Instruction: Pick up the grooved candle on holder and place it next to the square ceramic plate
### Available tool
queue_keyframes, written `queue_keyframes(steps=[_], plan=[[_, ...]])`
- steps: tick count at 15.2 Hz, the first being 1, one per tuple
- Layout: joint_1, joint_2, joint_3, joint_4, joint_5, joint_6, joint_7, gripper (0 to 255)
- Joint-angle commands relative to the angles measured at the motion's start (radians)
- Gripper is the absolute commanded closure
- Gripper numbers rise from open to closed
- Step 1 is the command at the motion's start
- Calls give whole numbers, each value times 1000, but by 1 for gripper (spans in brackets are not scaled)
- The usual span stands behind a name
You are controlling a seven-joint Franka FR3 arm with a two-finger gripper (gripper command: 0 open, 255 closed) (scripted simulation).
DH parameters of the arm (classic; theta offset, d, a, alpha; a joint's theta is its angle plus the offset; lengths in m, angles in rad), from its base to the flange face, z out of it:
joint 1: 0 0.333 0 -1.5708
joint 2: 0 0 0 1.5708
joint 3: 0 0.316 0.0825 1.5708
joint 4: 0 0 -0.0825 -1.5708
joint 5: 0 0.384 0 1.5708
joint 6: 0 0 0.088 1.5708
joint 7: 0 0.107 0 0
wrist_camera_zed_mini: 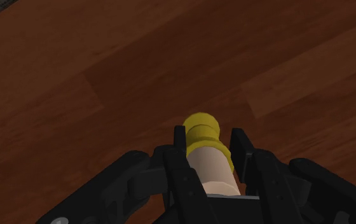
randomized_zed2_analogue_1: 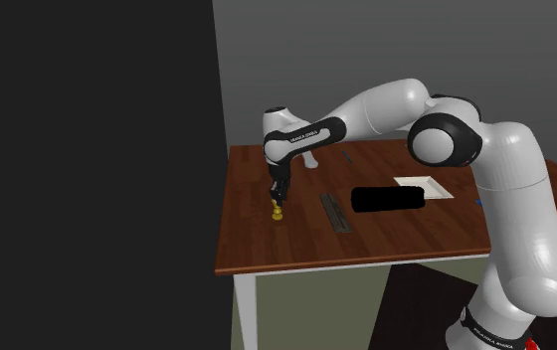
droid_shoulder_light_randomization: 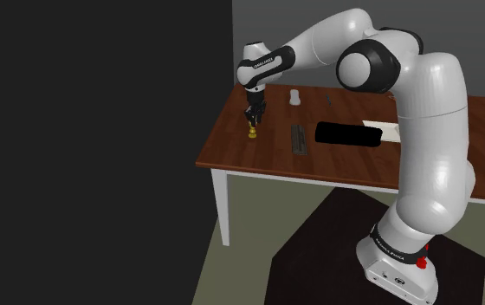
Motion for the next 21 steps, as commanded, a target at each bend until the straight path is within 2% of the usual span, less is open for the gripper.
queue_keyframes(steps=[1, 3, 21], plan=[[0, 0, 0, 0, 0, 0, 0, 255], [0, 1, 0, 1, 0, 0, 0, 255], [0, -60, -4, 153, -6, -213, -2, 255]])
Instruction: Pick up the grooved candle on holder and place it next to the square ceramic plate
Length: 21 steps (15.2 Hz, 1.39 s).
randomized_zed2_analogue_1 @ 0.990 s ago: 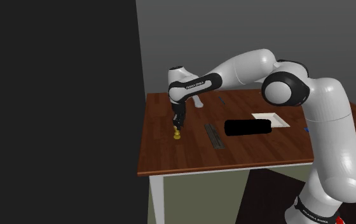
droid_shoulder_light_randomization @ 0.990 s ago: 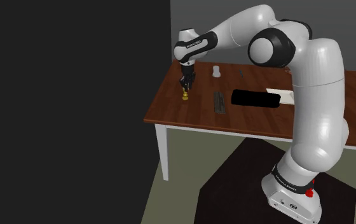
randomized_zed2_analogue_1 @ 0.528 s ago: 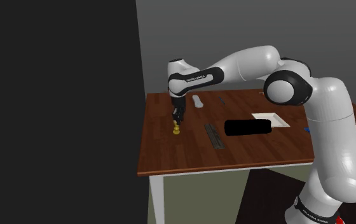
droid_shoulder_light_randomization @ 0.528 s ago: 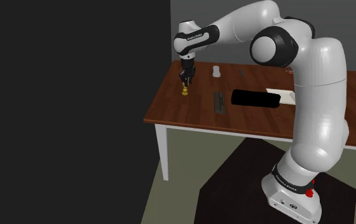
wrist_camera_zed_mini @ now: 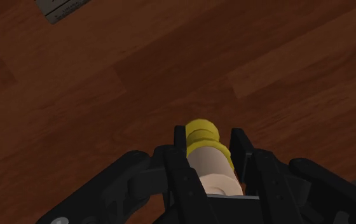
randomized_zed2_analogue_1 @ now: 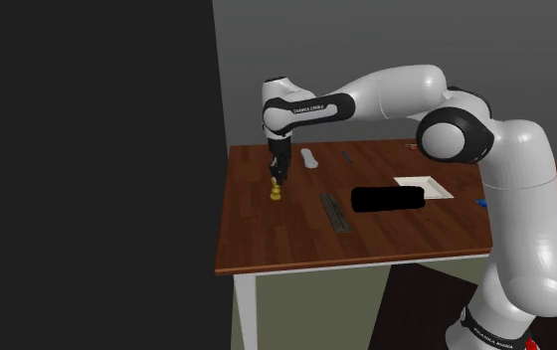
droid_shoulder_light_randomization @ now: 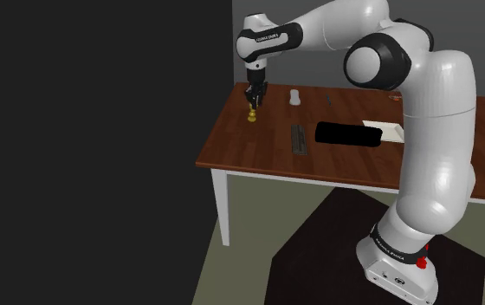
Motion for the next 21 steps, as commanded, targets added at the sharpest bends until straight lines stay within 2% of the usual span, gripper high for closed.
queue_keyframes(steps=[1, 11, 19, 20, 21], plan=[[1, -5, 0, 17, -1, -22, 1, 255], [-3, -3, -1, 155, 0, -158, -3, 255], [-9, 24, -2, 305, 3, -281, -7, 255], [-9, 24, -2, 306, 3, -282, -7, 255], [-17, -11, -7, 251, 0, -262, -22, 255]])
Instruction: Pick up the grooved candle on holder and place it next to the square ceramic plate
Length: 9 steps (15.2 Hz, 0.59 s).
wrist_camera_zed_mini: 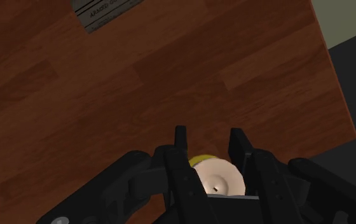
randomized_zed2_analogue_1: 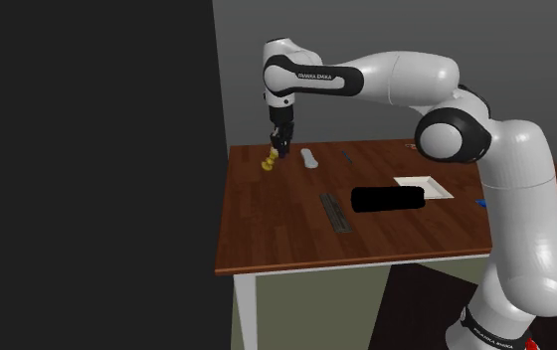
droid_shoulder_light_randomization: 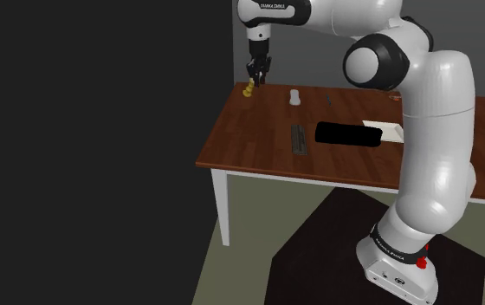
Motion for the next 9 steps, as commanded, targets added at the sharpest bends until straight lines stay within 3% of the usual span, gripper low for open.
queue_keyframes(steps=[1, 9], plan=[[-13, -51, -8, -73, -4, 23, -22, 255], [-90, -248, -61, -358, -26, 117, -158, 255]])
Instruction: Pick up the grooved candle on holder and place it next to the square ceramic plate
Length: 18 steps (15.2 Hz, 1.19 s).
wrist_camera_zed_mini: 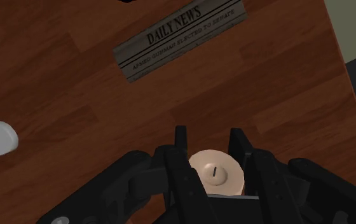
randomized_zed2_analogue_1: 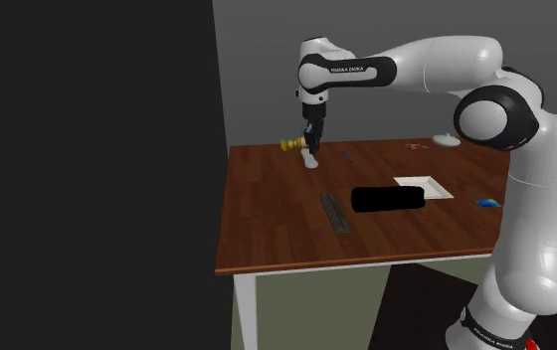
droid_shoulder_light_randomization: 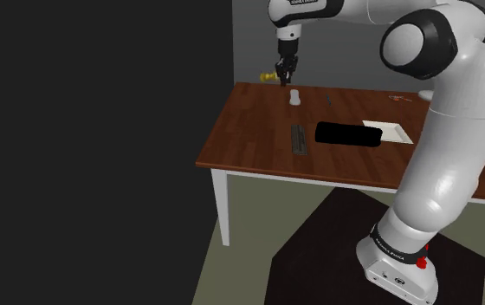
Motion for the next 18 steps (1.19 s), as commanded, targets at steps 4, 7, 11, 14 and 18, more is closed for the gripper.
queue_keyframes(steps=[4, 7, 11, 14, 18], plan=[[-53, -90, -41, -118, -15, 33, -95, 255], [-85, -131, -68, -171, -24, 49, -153, 255], [-129, -174, -108, -224, -36, 65, -234, 255], [-162, -195, -140, -251, -43, 74, -298, 255], [-207, -211, -185, -269, -50, 84, -387, 255]])
